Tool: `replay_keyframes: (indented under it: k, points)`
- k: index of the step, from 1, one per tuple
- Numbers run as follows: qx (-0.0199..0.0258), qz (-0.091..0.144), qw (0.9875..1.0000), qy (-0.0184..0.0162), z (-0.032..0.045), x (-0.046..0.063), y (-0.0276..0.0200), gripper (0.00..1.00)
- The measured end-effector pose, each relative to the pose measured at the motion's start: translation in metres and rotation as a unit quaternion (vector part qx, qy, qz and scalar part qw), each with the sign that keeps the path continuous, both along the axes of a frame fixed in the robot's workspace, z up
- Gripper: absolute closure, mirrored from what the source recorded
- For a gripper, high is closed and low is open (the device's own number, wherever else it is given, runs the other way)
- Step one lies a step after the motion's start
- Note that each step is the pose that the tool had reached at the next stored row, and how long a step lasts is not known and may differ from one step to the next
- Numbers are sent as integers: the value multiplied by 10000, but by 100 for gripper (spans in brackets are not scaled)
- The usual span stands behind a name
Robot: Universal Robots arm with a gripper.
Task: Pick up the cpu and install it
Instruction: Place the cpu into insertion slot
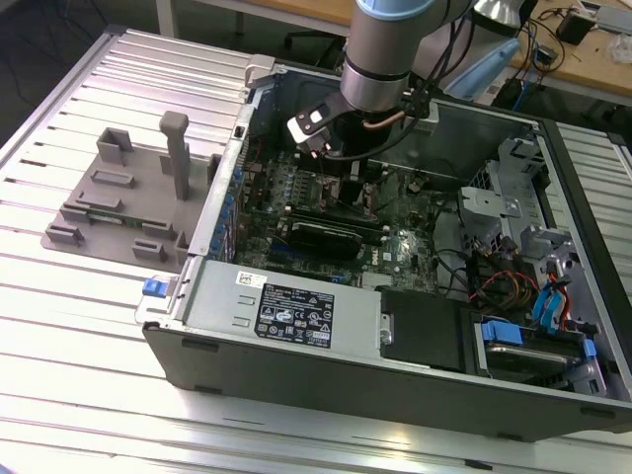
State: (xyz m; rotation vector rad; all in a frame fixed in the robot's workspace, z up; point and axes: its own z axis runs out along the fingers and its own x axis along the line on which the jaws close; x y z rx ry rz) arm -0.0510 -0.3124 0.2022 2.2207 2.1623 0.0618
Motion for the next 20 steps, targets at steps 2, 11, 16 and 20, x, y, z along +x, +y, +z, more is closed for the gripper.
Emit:
replay_keyframes:
  k: [2, 11, 16, 20]
  points:
    - [-1, 0, 10000, 0, -17, 0, -1, 46]
    - [0, 37, 10000, 0, -23, 9, -1, 46]
    - [1, 37, 10000, -1, -28, 9, -16, 46]
    - [0, 37, 10000, 0, -27, 9, -19, 46]
